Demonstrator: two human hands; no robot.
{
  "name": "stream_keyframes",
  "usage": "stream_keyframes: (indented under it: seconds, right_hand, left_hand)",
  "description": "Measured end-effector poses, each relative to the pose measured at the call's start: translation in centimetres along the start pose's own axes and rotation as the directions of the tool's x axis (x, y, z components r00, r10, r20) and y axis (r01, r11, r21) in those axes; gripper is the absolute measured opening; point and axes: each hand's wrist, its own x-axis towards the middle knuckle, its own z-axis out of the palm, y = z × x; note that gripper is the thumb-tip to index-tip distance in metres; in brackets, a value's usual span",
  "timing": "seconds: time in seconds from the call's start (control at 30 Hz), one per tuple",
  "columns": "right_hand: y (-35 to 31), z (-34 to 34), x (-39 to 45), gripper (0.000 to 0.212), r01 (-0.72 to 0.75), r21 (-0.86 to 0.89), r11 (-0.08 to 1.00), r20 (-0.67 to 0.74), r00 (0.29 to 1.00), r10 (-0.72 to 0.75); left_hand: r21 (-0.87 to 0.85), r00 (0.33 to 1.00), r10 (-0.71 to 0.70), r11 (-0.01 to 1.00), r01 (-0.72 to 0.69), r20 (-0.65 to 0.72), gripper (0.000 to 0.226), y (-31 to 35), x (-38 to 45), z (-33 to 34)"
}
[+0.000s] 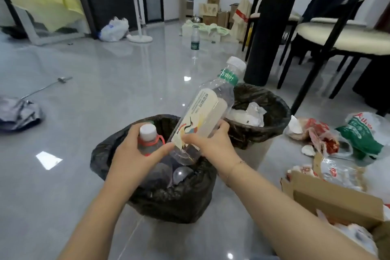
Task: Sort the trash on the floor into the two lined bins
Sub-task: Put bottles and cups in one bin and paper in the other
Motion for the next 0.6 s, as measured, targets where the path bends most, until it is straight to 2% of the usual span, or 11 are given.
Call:
stream_keyframes:
  seconds: [0.07, 0.13, 0.2, 0.27, 0.33, 0.4, 0.43, 0.5, 0.53, 0.6]
  right_hand:
    - [0.8, 1.1, 0.7, 0.083, 0.038, -0.177, 0.984, -0.022, 0.999, -0.042]
    - [1.7, 1.9, 0.8, 0.088, 0.094, -0.429, 0.898, 0.017, 0.995, -0.096]
    - [2.6, 2.7, 0.6, 0.092, 0.193, -0.723, 0.663, 0.171, 0.980, -0.099]
    - [3.6, 3.6, 0.4, 0.104, 0.251, -0.873, 0.418, 0.263, 0.964, -0.030]
    - [4.2, 3.9, 0.4, 0.104, 0.237, -0.923, 0.302, 0.253, 0.967, 0.014]
    - [4.2, 3.6, 0.4, 0.093, 0.201, -0.957, 0.210, 0.212, 0.977, 0.034]
    - [4.1, 3.4, 0.2, 0.085, 0.187, -0.964, 0.190, 0.197, 0.980, 0.039]
    - [4.1, 2.8, -0.3, 0.072, 0.179, -0.948, 0.262, 0.193, 0.981, 0.029]
    - [4.0, 2.5, -0.7, 0.067, 0.189, -0.922, 0.338, 0.201, 0.980, 0.000]
    - [3.6, 1.5, -1.5, 0.060, 0.213, -0.819, 0.532, 0.185, 0.977, -0.107]
  left_hand:
    - [0.004, 0.999, -0.039, 0.999, 0.039, -0.035, 0.049, -0.8, 0.5, -0.5]
    - [-0.048, 0.990, -0.083, 0.996, 0.079, -0.111, 0.033, -1.6, 1.2, -1.3]
    - [-0.097, 0.976, -0.138, 0.988, 0.123, -0.168, 0.022, -2.3, 2.1, -2.2]
    - [-0.135, 0.960, -0.208, 0.974, 0.184, -0.189, 0.022, -3.0, 3.0, -3.0]
    - [-0.156, 0.951, -0.249, 0.962, 0.223, -0.181, 0.025, -3.4, 3.8, -3.3]
    - [-0.143, 0.953, -0.254, 0.962, 0.232, -0.163, 0.028, -3.4, 4.2, -2.9]
    - [-0.128, 0.955, -0.254, 0.963, 0.236, -0.153, 0.029, -3.4, 4.3, -2.6]
    - [-0.088, 0.958, -0.240, 0.970, 0.229, -0.158, 0.037, -3.0, 4.0, -2.2]
    - [-0.027, 0.961, -0.183, 0.983, 0.182, -0.207, 0.046, -2.8, 3.7, -2.3]
    - [0.193, 0.947, 0.064, 0.981, -0.002, -0.314, 0.056, -1.8, 2.9, -2.7]
